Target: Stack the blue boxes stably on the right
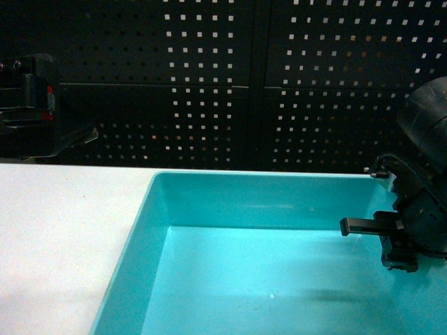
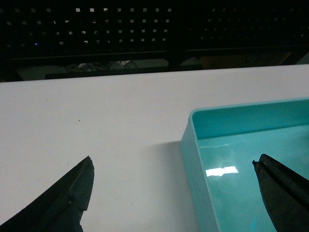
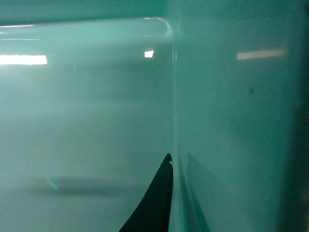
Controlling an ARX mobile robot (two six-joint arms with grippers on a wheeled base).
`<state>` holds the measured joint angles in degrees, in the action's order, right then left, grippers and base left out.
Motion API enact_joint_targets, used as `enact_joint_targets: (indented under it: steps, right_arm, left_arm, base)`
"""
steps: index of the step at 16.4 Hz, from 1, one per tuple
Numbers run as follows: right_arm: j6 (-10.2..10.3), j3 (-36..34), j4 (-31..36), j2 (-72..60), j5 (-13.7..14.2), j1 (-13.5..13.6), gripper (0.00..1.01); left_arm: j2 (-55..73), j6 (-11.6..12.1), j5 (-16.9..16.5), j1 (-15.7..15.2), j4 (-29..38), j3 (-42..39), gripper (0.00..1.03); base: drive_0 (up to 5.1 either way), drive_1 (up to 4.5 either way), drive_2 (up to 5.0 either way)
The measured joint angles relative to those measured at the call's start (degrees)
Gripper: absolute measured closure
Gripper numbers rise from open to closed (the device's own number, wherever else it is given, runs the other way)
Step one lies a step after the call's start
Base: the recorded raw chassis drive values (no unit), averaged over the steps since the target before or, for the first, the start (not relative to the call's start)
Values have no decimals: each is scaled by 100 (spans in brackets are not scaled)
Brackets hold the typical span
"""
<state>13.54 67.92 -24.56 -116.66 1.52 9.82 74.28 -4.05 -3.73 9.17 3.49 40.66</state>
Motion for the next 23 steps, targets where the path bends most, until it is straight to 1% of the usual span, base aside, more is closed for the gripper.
enact_joint_targets:
  steps: [1,2,4,6,7,10,12,13,18,19,20,22,23]
  right_arm:
    - [175,26,-44,0,24,76,93]
    - [286,28,-39,0,61,138,93]
    - [452,28,-31,0,92,273,93]
    - [555,26,-26,0,105,417,93]
    - [625,26,-2,2,107,540,93]
    - [632,-61,149,17,170,555,93]
    - [586,-221,514,129,214,562,93]
    - [570,-243,586,173,238,562,93]
    - [549,-243,612,216,273,562,93]
    - [549,-243,610,216,273,562,93]
    - [549,-243,610,216,278,562,93]
    - [549,-243,608,216,280,562,93]
    - [549,-243,614,219,280,562,93]
  left_arm:
    - [0,0,0,0,0,0,5]
    - [0,0,2,0,0,0,5]
    - [0,0,0,0,0,0,5]
    - [0,0,-2,0,0,0,5]
    - [0,0,0,0,0,0,5]
    - [0,0,0,0,0,0,5]
    - [0,0,0,0,0,0,5]
    - [0,0,0,0,0,0,5]
    - [4,-4,11,-17,-70,15,5]
    - [96,-33,72,-57,-249,116,5]
    - [835,-116,498,-37,-1113,863,5]
    - [1447,-323,323,136,-1967,1364,5]
    - [1694,-326,321,254,-2151,1545,5]
  base:
    - [0,0,0]
    - [0,0,0]
    - [0,0,0]
    - [0,0,0]
    - [0,0,0]
    - [0,0,0]
    - [0,0,0]
    - [0,0,0]
    - [0,0,0]
    - [0,0,0]
    - [0,0,0]
    - [0,0,0]
    - [0,0,0]
